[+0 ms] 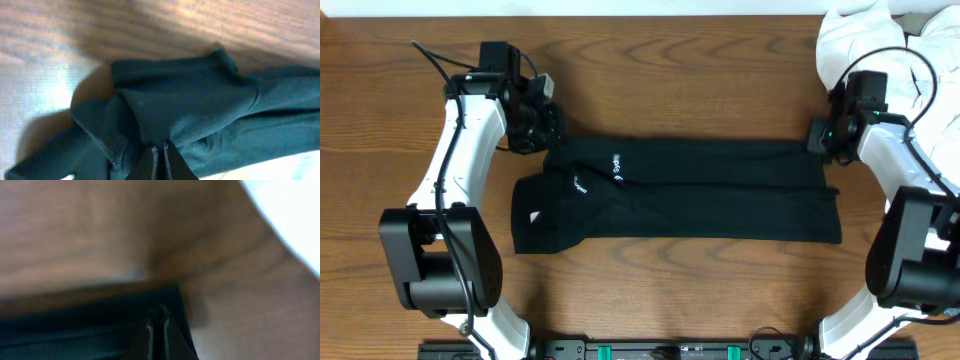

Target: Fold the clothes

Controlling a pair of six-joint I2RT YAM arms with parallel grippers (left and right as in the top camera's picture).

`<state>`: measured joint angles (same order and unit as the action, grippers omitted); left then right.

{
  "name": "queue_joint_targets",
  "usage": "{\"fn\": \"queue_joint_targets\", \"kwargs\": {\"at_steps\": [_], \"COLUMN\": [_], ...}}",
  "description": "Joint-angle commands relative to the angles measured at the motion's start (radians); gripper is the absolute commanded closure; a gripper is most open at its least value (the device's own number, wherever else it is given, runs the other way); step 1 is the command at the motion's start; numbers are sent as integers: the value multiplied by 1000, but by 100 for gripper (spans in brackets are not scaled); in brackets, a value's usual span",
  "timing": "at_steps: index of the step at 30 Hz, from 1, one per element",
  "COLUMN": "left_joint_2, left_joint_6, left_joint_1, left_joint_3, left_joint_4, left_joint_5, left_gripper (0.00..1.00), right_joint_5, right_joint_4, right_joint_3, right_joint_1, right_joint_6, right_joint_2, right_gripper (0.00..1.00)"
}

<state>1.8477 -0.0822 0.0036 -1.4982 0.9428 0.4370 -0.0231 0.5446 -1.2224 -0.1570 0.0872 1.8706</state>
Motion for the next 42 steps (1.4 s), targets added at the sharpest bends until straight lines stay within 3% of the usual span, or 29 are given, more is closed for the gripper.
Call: {"fn": "queue_joint_targets", "kwargs": {"at_steps": [1,12,37,42], "left_joint_2": [-9,-5,-6,-6], "left_joint_6": [0,45,48,47], "left_joint_1": [3,4,11,11], "left_joint_3": [26,186,190,190], "left_joint_4": [26,13,79,82], "left_joint_5": [-20,-24,-38,-38], "left_gripper": [94,94,94,94], "right_joint_5": [92,102,49,16], "right_joint_4": [39,134,232,131], "right_joint_3": [-7,-7,-8,-8], "right_joint_1": [-17,-48,-47,-45], "right_joint_6": [2,2,-23,-40], "right_joint_2": [-8,-10,-132,-131], "right_gripper": [99,99,99,99]}}
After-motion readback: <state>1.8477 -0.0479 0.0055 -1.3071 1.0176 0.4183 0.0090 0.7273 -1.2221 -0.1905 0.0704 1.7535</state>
